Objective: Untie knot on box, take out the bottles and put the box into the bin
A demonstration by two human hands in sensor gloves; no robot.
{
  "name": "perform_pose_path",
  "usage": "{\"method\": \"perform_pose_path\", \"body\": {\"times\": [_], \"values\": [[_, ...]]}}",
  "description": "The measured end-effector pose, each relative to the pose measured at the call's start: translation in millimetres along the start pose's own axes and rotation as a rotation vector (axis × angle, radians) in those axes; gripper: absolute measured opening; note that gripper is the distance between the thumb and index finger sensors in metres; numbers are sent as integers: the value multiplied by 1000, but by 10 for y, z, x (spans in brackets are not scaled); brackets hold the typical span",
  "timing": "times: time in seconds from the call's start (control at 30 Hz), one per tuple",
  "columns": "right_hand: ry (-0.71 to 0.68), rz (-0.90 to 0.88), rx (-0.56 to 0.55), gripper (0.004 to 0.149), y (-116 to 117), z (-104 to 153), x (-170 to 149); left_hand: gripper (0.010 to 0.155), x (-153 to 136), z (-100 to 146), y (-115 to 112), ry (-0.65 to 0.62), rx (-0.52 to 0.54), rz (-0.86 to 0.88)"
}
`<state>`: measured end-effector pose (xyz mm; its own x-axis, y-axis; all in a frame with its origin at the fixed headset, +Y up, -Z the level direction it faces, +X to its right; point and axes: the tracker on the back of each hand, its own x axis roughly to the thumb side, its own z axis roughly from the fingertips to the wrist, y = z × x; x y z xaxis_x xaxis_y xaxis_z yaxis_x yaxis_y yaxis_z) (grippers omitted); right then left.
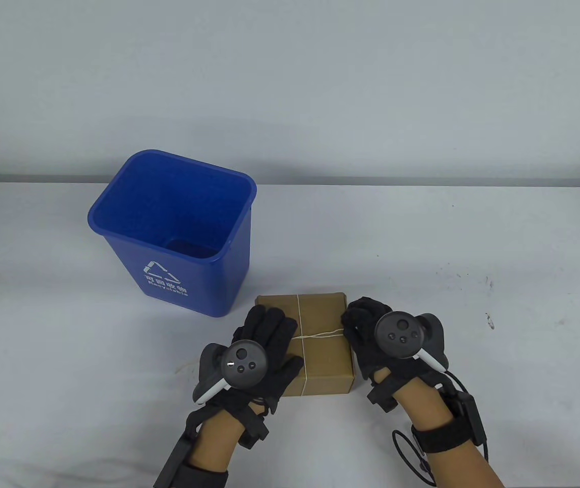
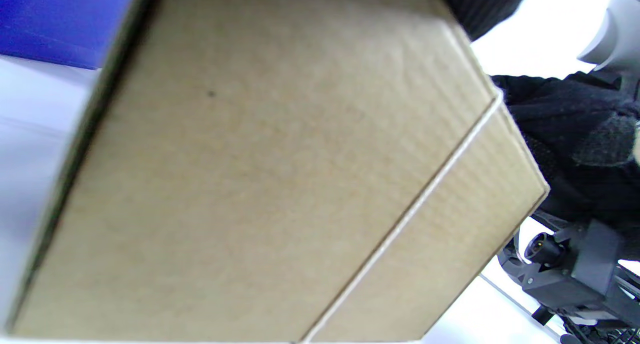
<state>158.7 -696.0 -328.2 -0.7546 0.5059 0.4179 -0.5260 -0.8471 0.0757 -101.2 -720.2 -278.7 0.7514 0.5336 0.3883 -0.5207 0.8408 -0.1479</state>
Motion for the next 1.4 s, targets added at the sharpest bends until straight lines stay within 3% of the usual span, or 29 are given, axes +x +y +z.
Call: {"method": "perform_pose_path", "body": {"times": [0.57,1.17,1.4], "values": [[192,26,66,39,80,-46,-511,78,-10,10,6,2,-4,9],[367,196,114,39,122,-38,-832,79,-12,13,13,3,-6,18],[403,84,78,45,10,-1,-910,79,-15,15,13,3,-6,19]]}}
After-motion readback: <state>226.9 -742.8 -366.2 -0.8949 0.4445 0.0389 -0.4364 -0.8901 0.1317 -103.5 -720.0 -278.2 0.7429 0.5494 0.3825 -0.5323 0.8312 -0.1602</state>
